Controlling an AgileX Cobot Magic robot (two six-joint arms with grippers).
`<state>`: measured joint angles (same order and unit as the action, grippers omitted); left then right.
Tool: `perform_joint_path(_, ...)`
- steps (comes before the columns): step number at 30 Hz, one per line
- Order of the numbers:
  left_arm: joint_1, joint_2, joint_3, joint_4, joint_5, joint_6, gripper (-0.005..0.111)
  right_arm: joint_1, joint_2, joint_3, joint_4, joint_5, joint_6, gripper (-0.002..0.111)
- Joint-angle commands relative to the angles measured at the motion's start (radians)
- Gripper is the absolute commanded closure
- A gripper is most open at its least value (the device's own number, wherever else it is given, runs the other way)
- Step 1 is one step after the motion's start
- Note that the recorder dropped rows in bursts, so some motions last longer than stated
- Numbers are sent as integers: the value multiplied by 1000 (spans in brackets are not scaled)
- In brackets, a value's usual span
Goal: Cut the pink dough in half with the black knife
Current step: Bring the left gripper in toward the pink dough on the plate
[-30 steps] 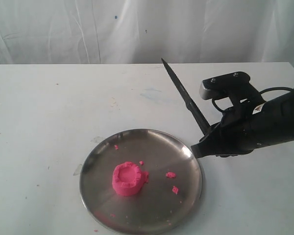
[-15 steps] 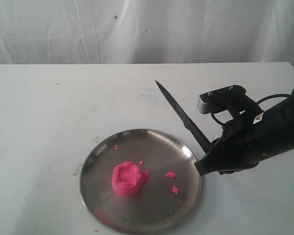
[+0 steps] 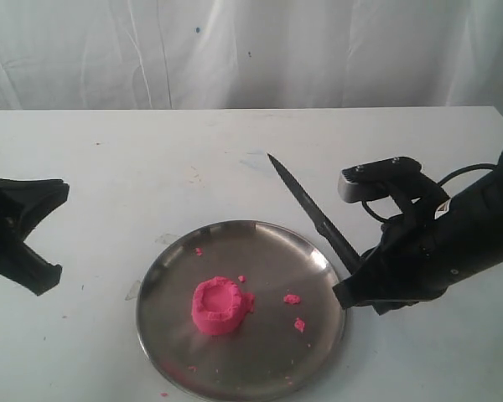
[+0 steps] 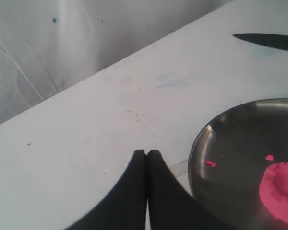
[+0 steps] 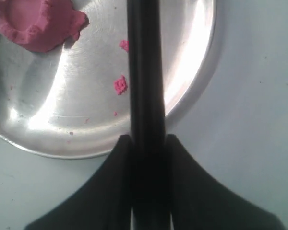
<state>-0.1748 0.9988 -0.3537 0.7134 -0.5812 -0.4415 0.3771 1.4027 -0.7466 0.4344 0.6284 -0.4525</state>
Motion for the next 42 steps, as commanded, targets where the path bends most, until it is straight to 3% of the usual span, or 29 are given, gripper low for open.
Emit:
perform_joint_path(1,-11,113,-51,12,-36,46,107,1,-5,-45,17,65,8,108)
perform_joint_path(8,-30,339,-98,89,-219,49,107,1,-5,-207,-56,313,2,108)
perform_joint_path(13,-51,500,-167,208,-262,49,107,1,-3,-255,-139,171,89,108)
perform_joint_path(21,-51,647,-229,348,-186,48,107,11,1,-189,-115,146,89,108)
perform_joint_path(26,-64,657,-236,420,-283,-56,107,11,1,-155,-125,64,89,108)
perform_joint_path(34,-176,715,-256,702,-281,-136,107,11,1,-155,-125,67,89,108)
perform_joint_path(37,-176,715,-256,750,-279,-249,107,11,1,-155,-125,82,89,108)
perform_joint_path(40,-176,723,-256,863,-165,-308,107,11,1,-155,-125,84,89,108)
perform_joint_path(42,-176,734,-260,859,-63,-280,107,11,1,-155,-120,84,89,108)
